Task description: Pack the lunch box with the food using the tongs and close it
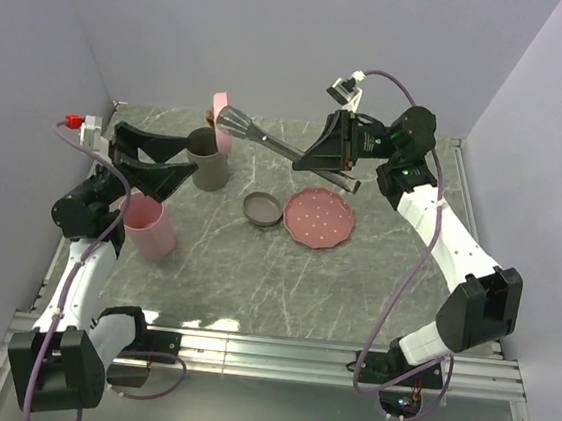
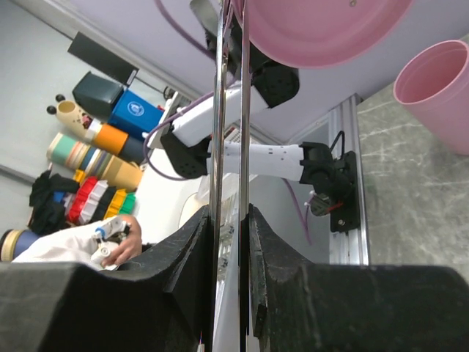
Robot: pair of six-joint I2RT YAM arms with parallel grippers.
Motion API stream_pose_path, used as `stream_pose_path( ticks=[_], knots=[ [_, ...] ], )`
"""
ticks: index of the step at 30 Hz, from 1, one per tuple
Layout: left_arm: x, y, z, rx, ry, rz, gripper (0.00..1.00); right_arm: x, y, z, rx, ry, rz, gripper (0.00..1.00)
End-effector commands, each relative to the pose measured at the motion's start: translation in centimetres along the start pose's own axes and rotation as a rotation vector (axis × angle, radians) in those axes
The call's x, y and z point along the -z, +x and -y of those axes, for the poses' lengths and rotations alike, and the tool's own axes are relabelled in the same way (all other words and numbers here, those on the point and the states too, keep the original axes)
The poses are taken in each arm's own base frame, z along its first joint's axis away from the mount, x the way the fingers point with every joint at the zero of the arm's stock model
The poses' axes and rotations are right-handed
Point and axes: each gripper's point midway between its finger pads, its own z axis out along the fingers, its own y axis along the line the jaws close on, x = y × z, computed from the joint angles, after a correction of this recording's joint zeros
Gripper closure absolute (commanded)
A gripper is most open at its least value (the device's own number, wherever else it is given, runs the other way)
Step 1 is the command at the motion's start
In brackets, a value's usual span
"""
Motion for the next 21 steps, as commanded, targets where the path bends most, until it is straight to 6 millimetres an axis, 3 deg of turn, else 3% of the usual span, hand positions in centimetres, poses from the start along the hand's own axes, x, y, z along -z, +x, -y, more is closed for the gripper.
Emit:
stream_pose_path(
  ticks=[1,7,18,21],
  knots=[
    [-1.0,-2.3,1.7,-0.111,0.068,0.063,0.14,-0.3,1.0,-3.8,0.136,-0.050,-0.031,1.00],
    [-1.5,-1.9,1.9,-0.155,0.136,0.022,0.20,-1.8,3.2,-5.1,0.198,-0.101,-0.139,1.00],
    [-1.6,-1.6,2.4,-0.165,0.165,0.018,0.26,-2.0,3.9,-5.6,0.194,-0.112,-0.173,1.00],
    [-1.7,-1.8,2.8,-0.188,0.184,0.015,0.39,-2.0,3.9,-5.4,0.184,-0.111,-0.174,1.00]
  ],
)
